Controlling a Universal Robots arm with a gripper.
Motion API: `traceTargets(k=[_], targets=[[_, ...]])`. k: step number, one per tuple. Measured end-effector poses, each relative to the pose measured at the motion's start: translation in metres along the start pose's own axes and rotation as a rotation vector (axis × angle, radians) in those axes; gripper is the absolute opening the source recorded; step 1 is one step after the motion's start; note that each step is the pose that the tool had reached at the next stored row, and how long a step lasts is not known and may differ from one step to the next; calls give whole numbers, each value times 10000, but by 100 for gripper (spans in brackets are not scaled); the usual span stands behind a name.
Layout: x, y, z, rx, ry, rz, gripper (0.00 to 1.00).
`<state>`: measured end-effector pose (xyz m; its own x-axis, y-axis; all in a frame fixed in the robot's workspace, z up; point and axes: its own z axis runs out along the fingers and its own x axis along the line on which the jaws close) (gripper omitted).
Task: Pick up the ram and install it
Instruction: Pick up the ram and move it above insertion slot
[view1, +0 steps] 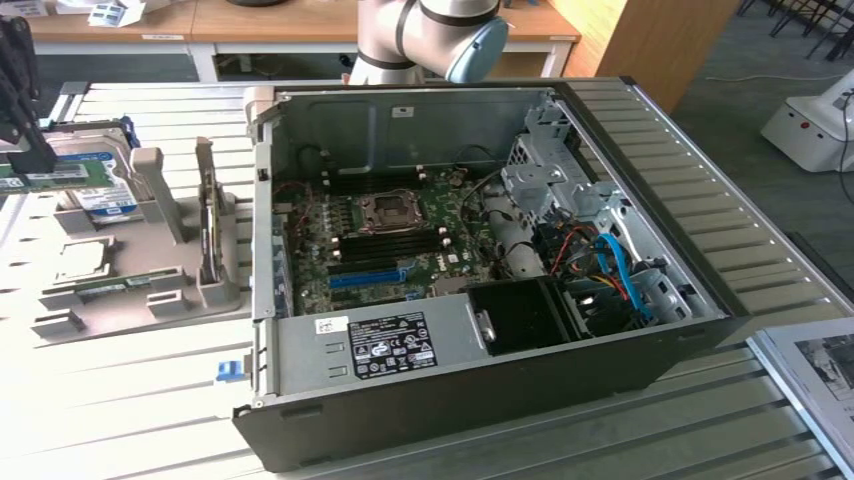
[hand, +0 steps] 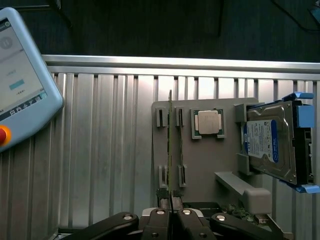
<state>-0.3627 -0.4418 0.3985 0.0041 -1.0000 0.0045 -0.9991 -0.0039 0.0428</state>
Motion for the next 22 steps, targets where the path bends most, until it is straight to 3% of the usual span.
traceTargets(k=[22], targets=[[2,-413,-18,-1,1,0,12]])
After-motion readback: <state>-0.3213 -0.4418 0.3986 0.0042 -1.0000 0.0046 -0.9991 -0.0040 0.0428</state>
